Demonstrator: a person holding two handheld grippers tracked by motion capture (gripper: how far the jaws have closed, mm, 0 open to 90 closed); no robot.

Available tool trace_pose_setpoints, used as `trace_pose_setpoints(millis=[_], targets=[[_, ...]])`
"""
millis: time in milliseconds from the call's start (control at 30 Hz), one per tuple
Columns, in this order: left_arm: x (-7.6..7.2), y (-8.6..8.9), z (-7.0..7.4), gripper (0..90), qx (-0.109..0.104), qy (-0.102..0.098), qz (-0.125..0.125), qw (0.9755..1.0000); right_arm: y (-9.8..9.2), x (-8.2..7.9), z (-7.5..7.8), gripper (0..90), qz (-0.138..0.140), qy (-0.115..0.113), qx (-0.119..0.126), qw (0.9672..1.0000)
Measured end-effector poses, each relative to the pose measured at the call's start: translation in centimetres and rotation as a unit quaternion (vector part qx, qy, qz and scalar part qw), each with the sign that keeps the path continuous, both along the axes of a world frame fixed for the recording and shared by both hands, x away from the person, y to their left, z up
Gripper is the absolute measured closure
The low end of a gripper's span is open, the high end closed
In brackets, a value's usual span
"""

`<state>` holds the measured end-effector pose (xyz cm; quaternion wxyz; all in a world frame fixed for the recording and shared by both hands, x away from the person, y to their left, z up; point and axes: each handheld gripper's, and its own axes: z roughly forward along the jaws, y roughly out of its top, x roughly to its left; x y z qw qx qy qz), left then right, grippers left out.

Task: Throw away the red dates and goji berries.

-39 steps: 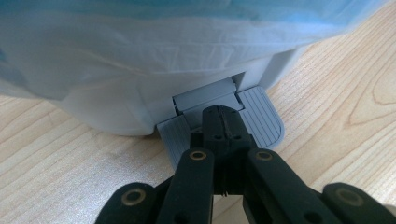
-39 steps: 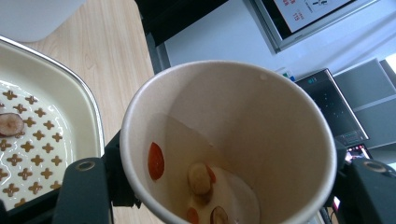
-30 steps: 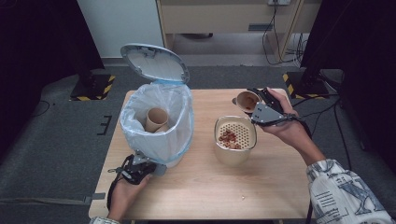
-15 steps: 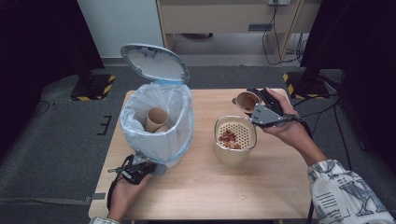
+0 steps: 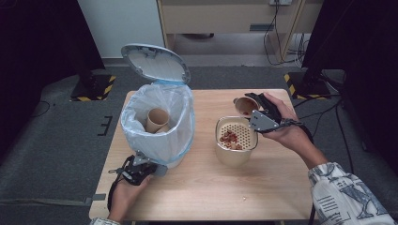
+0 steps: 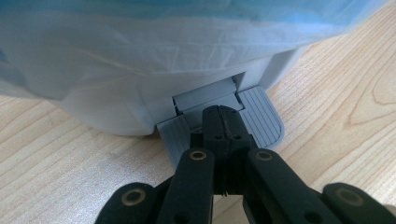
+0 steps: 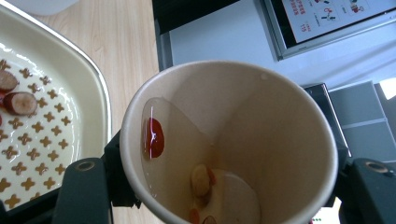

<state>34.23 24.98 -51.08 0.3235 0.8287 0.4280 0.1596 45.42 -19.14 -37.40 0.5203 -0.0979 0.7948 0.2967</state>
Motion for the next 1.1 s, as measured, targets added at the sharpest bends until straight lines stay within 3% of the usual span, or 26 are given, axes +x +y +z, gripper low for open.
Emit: trace_pose_setpoints(millis=[1100], targets=[[0.00,0.01,0.00,90.0,0.000,0.000,0.000,1.0000,0.42,-0.96,-1.00,30.6,0.007,-0.022,-0.044,0.9988]])
